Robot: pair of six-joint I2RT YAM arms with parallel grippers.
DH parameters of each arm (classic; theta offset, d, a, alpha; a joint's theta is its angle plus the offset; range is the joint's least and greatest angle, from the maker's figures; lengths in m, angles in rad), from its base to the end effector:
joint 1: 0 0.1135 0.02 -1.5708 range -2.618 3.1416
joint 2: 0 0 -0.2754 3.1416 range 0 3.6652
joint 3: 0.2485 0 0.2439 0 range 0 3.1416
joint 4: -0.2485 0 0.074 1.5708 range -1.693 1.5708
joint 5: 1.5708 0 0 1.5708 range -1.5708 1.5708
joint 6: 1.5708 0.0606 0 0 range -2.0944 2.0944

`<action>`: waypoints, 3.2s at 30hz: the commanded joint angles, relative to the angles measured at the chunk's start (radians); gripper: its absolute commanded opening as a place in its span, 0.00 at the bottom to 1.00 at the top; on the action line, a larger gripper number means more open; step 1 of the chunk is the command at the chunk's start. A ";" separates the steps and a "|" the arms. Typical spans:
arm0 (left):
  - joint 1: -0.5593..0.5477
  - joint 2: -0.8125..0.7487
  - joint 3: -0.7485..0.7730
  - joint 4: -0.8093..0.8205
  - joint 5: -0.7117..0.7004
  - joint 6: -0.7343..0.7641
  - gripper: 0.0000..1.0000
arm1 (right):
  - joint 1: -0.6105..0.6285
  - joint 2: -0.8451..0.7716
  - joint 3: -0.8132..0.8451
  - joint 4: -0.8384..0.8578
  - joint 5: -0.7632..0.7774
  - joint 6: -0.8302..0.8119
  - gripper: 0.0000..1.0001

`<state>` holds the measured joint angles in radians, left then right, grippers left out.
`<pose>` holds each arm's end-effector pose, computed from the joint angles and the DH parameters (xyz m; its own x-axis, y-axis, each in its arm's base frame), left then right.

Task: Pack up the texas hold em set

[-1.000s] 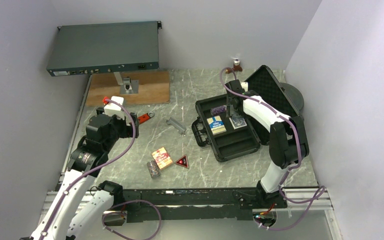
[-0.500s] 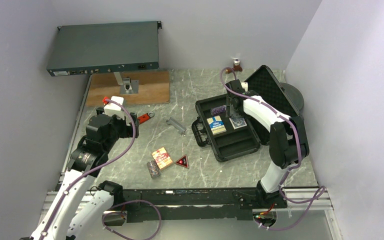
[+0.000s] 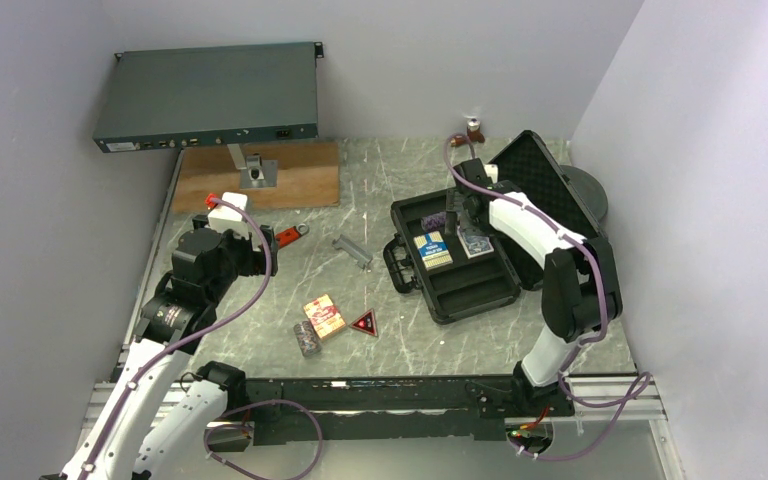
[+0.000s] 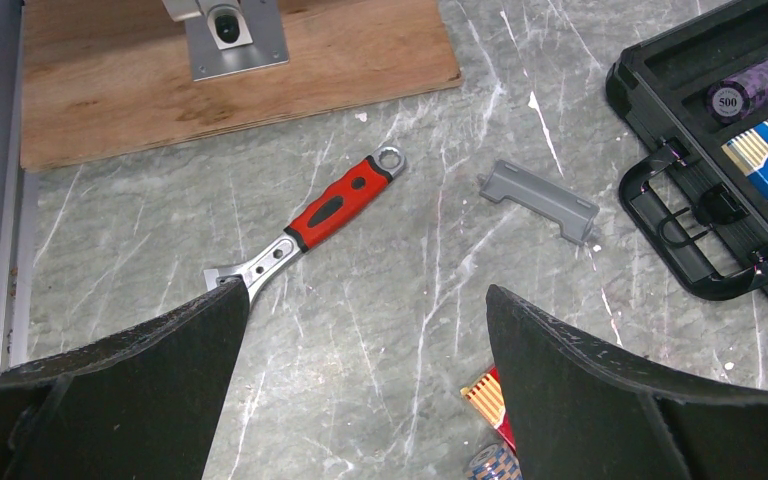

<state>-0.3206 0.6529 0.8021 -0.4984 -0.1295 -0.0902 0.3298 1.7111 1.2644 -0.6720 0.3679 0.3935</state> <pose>0.1468 -0.0405 0.3294 -0.3412 0.0192 -0.9398 0.1673 0.9851 -0.0406 0.3426 0.0942 0.2207 -0.8449 0.0890 -0.5275 0.1845 0.9740 -0.1313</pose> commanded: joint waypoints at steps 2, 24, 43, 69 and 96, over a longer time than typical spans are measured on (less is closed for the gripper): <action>-0.005 0.006 0.009 0.012 -0.011 0.000 0.95 | 0.017 -0.093 0.012 -0.029 0.019 0.006 1.00; -0.005 0.011 0.014 0.005 -0.018 0.003 0.95 | 0.394 -0.373 -0.087 0.135 -0.312 -0.217 1.00; -0.005 -0.008 0.012 0.006 -0.034 0.006 0.95 | 0.688 -0.339 -0.244 0.358 -0.591 -0.583 1.00; -0.005 -0.049 0.012 -0.003 -0.145 -0.007 0.95 | 0.739 -0.041 -0.093 0.220 -0.488 -0.623 1.00; -0.005 -0.052 0.009 -0.005 -0.168 -0.013 0.95 | 0.731 0.089 -0.052 0.146 -0.464 -0.590 0.94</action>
<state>-0.3206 0.6003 0.8021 -0.5156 -0.2691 -0.0937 1.0637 1.8011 1.2053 -0.5259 -0.0837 -0.2070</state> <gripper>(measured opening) 0.953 0.951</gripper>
